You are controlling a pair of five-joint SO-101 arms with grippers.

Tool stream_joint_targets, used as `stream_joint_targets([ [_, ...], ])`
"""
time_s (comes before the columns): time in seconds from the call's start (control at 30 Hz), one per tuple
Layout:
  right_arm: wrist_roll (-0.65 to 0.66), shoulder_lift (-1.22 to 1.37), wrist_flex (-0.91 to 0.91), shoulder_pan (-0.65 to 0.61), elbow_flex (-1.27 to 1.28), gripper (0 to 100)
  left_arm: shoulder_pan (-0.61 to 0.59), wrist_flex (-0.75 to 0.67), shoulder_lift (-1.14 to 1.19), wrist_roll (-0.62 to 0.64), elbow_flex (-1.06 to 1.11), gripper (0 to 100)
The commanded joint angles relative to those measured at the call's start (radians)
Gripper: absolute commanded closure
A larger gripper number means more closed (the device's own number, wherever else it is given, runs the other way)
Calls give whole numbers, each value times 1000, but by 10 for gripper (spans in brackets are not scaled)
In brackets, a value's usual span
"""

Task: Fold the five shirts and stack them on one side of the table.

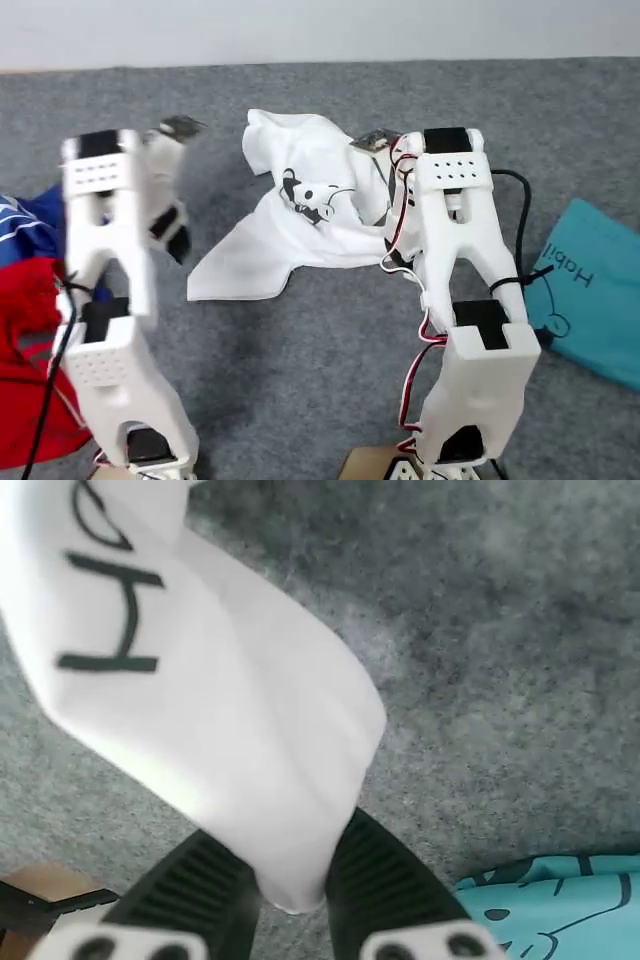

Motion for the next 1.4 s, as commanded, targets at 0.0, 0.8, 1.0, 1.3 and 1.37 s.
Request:
stream_joint_targets([
  [0.0,-17,-65,41,13,-51,988,72,15,-6,-57,48,793],
  [0.8,-52,-76,42,15,-52,988,114,-57,356,0,-127,995],
  [1.0,-51,-153,42,15,-57,988,101,32,258,32,-245,996],
  [1.3,-48,-441,25,31,-57,988,87,29,-279,233,-398,996],
  [1.37,-48,-504,-2,58,-57,988,87,29,-390,278,-435,995],
])
